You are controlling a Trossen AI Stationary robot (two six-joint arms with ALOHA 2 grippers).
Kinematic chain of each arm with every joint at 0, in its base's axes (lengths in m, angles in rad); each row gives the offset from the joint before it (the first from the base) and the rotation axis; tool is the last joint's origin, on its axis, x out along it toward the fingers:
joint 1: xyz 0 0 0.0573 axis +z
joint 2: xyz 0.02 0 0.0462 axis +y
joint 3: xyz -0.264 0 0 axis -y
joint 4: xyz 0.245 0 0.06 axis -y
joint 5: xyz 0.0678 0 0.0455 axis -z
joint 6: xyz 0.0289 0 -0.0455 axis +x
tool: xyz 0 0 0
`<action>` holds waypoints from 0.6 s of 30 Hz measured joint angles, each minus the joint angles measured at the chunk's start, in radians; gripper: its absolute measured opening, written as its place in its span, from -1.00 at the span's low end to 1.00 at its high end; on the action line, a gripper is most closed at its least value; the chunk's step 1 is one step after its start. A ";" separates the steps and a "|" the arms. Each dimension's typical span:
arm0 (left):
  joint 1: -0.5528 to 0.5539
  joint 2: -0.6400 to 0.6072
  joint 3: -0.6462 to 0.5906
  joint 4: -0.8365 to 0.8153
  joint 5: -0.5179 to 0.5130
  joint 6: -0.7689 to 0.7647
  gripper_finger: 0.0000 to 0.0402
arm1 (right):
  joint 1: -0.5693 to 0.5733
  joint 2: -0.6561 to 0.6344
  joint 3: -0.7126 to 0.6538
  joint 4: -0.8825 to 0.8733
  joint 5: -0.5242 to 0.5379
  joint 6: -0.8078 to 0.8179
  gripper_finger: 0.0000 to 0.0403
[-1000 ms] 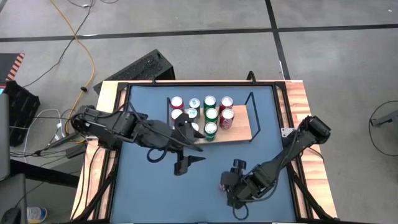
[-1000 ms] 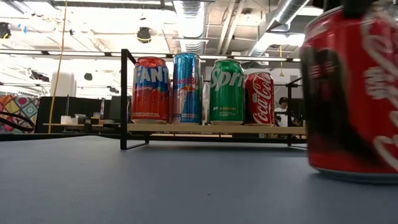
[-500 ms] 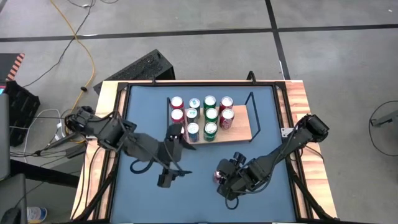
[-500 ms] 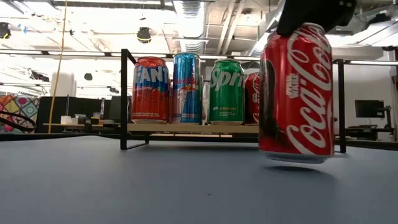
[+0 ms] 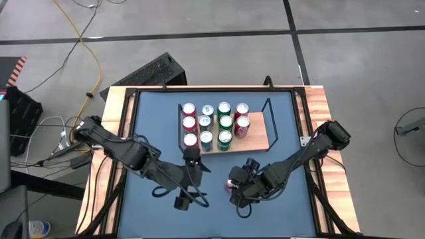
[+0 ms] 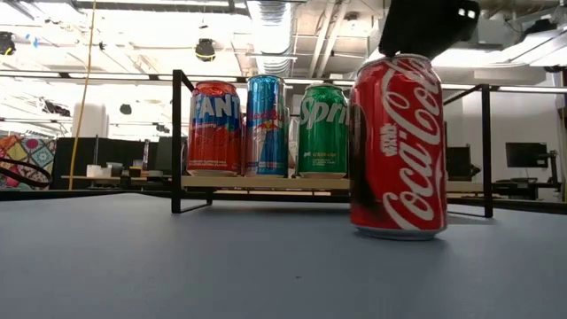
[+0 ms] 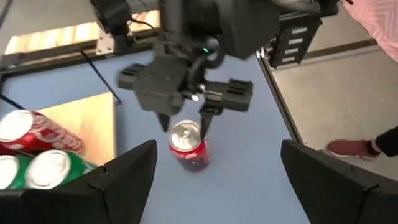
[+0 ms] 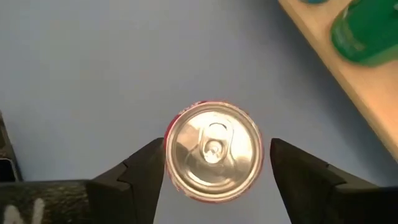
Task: Place canned beverage on shelf
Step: Put the red soda can on the shelf aligned with other red soda cans
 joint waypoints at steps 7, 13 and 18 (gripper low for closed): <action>0.004 -0.001 -0.084 0.074 0.005 -0.014 0.64 | 0.000 -0.001 0.000 0.005 0.000 -0.035 0.40; 0.028 0.000 -0.212 0.224 0.040 0.009 0.64 | 0.000 -0.065 0.038 -0.057 -0.059 -0.083 0.40; 0.080 0.001 -0.296 0.414 0.156 -0.025 0.64 | 0.015 -0.160 0.071 -0.131 -0.109 -0.087 0.40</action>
